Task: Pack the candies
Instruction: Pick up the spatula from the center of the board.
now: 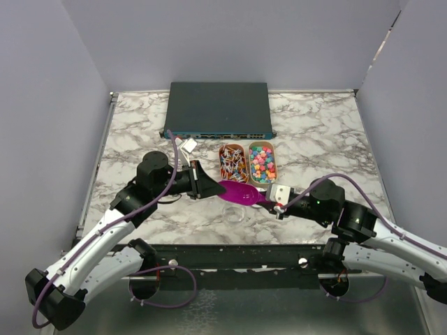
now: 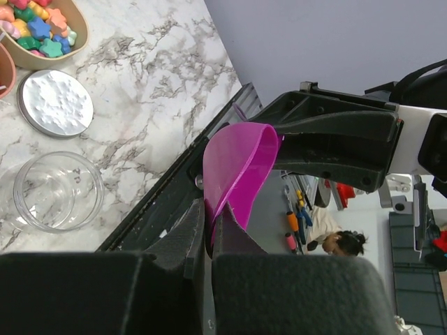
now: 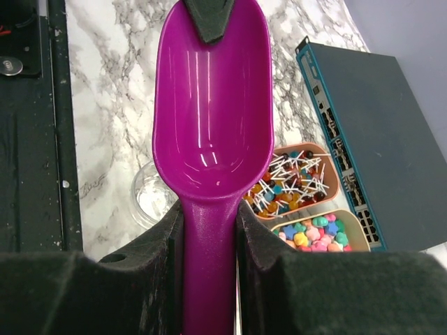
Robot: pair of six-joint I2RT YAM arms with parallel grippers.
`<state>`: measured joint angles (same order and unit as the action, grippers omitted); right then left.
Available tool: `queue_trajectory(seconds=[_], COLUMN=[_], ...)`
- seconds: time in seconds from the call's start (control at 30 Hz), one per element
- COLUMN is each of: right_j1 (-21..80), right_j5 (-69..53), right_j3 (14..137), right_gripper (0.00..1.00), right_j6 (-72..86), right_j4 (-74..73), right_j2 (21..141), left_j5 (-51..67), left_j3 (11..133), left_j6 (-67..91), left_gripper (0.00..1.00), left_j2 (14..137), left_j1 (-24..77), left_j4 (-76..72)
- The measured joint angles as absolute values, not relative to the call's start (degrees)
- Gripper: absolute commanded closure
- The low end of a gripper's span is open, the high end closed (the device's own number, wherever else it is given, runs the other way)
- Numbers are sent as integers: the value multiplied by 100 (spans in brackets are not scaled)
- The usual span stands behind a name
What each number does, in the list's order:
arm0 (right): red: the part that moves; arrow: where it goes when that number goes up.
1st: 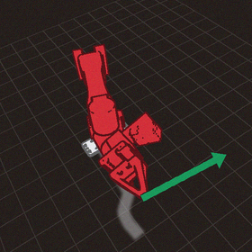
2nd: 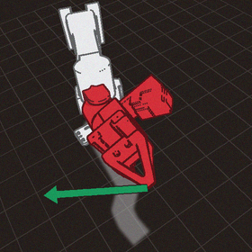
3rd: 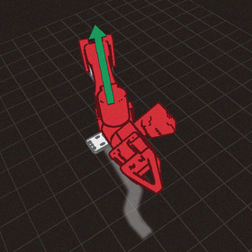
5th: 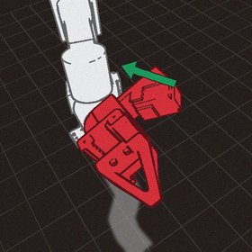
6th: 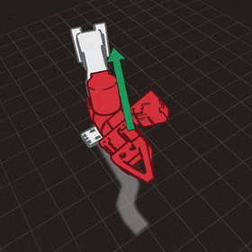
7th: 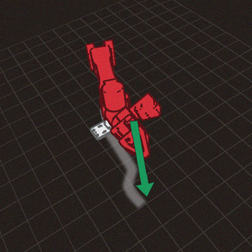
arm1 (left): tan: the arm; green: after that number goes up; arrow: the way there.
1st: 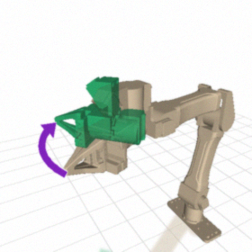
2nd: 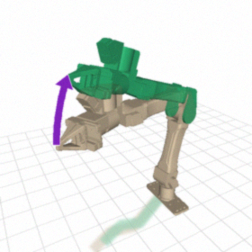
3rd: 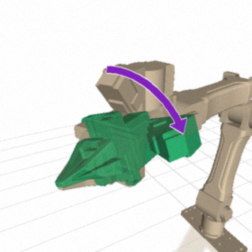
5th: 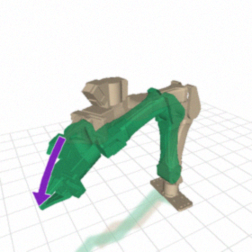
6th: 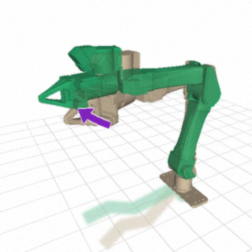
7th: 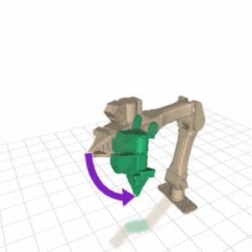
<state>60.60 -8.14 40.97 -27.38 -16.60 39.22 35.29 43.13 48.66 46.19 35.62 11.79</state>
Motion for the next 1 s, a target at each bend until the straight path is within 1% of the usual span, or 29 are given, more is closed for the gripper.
queue_trajectory(seconds=[0.1,0.13,0.17,0.2,0.23,0.37,0.47,0.53,0.57,0.67,0.8,0.87,1.0], right_j1=[6040,6040,6040,6040,6040,6045,6045,6047,6051,6058,6058,6058,6058], right_j5=[-821,-821,-821,-823,-823,-873,-869,-849,-814,-620,-89,202,766], right_j3=[4069,4058,4040,4023,4010,3994,4045,4176,4252,4445,4792,4971,5424], right_gripper=[88,92,97,99,99,100,100,100,99,99,99,99,99], right_j6=[-2696,-2685,-2676,-2659,-2650,-2576,-2502,-2414,-2351,-2128,-1623,-1323,-556], right_j4=[-1636,-1632,-1616,-1597,-1584,-1417,-1382,-1426,-1468,-1627,-1898,-2071,-2635], right_j2=[3909,3898,3885,3874,3865,3857,3887,3986,4051,4244,4654,4897,5406], left_j5=[3529,3529,3529,3529,3527,3518,3435,3282,3181,2794,2145,1828,1002], left_j3=[4313,4313,4313,4313,4309,4259,4259,4259,4263,4348,4670,4858,5113], left_j6=[4930,4947,4969,4980,4991,5144,5159,5137,5111,4912,4462,4241,3763], left_gripper=[100,96,87,77,73,64,51,47,44,33,26,15,9], left_j2=[4648,4654,4654,4654,4654,4644,4611,4578,4563,4543,4543,4532,4313], left_j1=[3557,3557,3557,3557,3557,3568,3570,3570,3570,3570,3570,3570,3570], left_j4=[1170,1166,1168,1166,1162,1026,993,1002,1028,1288,1881,2119,2504])
